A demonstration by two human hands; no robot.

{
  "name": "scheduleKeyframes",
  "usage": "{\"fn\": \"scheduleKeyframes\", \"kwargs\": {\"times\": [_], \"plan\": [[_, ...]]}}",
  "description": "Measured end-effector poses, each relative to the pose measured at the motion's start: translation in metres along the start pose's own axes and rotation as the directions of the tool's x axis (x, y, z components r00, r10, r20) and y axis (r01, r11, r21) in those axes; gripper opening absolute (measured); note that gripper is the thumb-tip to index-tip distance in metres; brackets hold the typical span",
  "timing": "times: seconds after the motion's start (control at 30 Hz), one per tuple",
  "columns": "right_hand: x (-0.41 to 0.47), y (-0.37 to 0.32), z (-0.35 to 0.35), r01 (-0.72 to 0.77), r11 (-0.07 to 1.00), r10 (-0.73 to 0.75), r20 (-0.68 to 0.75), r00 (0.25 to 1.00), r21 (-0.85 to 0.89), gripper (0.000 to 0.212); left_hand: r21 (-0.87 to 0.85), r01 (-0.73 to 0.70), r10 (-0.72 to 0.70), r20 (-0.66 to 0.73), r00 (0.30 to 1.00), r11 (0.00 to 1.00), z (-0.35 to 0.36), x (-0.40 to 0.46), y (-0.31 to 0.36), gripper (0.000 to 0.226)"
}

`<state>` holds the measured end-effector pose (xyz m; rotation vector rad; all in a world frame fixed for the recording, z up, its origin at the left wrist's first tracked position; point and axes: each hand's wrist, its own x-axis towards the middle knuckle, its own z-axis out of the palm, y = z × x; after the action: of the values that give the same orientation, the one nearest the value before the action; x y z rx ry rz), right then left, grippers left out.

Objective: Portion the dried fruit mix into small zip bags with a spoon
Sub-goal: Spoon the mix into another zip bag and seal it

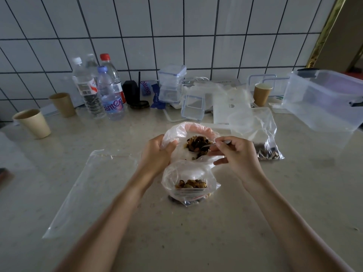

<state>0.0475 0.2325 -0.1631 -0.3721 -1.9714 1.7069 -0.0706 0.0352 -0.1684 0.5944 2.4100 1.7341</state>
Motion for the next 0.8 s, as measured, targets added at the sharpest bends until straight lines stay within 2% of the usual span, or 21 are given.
{"fn": "scheduleKeyframes", "kwargs": {"times": [0.13, 0.27, 0.5, 0.67, 0.8], "plan": [[0.0, -0.002, -0.003, -0.045, 0.997, 0.047, -0.032, 0.998, 0.066, 0.015, -0.018, 0.023, -0.023, 0.008, 1.0, 1.0, 0.0, -0.001, -0.001, 0.027], [0.001, -0.006, -0.003, -0.149, 0.976, 0.152, -0.009, 0.988, 0.159, 0.016, -0.042, 0.04, -0.04, 0.0, 0.999, 0.998, 0.0, -0.002, 0.001, 0.027], [0.002, -0.011, -0.01, -0.241, 0.927, 0.25, 0.003, 0.968, 0.288, 0.019, -0.061, 0.036, -0.038, -0.024, 0.999, 0.997, 0.0, -0.005, 0.006, 0.026], [0.002, -0.012, -0.013, -0.225, 0.926, 0.238, -0.004, 0.971, 0.304, 0.022, -0.077, 0.037, -0.04, -0.034, 0.999, 0.996, -0.001, -0.003, 0.004, 0.016], [0.004, -0.017, -0.014, -0.21, 0.923, 0.227, -0.015, 0.974, 0.321, 0.025, -0.007, -0.001, 0.001, -0.047, 0.999, 1.0, -0.009, -0.001, 0.004, 0.011]]}}
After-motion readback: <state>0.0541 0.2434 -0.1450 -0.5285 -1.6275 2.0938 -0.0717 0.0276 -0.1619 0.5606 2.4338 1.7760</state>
